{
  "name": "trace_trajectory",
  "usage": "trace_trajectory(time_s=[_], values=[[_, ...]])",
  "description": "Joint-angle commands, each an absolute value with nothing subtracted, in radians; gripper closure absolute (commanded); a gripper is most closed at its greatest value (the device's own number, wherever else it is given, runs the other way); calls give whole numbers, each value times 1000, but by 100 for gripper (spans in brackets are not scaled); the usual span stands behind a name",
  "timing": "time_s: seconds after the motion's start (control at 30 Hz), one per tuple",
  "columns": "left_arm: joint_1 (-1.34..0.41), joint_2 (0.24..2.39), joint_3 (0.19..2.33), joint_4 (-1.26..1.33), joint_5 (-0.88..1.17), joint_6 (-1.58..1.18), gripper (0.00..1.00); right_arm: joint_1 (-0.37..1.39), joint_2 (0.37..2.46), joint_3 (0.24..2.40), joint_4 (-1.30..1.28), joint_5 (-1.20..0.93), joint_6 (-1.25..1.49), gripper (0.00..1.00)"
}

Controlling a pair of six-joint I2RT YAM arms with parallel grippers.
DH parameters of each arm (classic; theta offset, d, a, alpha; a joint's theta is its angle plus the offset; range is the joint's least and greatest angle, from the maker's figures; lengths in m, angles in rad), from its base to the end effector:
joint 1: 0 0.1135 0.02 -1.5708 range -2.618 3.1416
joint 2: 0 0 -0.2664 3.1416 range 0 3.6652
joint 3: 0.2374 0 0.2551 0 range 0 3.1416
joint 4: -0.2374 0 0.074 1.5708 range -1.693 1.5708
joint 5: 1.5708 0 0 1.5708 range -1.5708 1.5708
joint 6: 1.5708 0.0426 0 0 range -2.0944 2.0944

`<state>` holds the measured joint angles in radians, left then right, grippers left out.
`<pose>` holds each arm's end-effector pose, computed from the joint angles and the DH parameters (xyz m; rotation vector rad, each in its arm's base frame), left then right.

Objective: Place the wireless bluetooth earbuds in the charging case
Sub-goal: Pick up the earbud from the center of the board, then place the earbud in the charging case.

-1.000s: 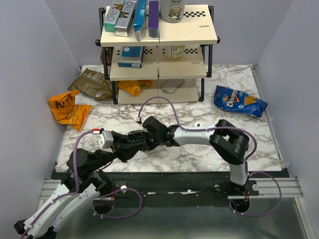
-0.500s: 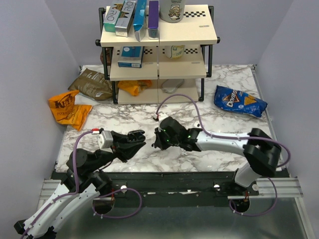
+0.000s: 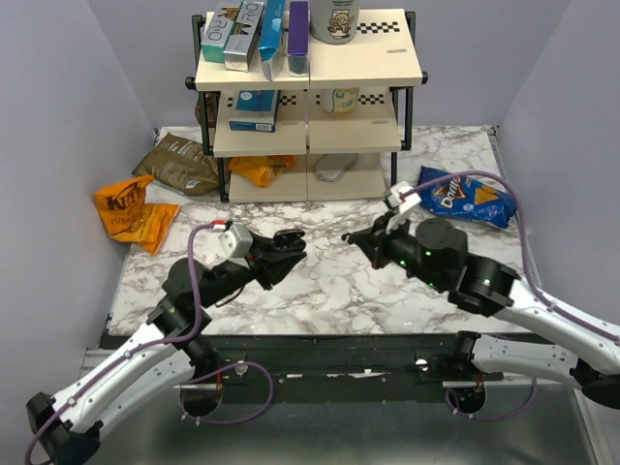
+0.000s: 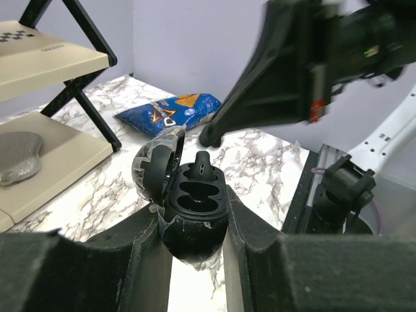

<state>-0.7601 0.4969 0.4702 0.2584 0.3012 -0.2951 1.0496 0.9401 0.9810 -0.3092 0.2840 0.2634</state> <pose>0.0978 -0.1104 0.3202 0.5876 1.3091 -1.0811 0.1194 0.1840 0.3683 -0.5276 1.8038 0.6576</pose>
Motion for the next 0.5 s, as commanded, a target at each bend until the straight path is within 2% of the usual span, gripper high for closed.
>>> trace_trajectory(time_s=[0.0, 0.13, 0.47], values=[[-755, 627, 534, 489, 370, -281, 100, 1051, 827, 1034, -426, 330, 141, 99], [-755, 738, 555, 593, 457, -302, 100, 1051, 744, 1054, -422, 214, 92, 99], [-752, 928, 609, 756, 709, -405, 100, 1051, 739, 1089, -388, -61, 11, 99]])
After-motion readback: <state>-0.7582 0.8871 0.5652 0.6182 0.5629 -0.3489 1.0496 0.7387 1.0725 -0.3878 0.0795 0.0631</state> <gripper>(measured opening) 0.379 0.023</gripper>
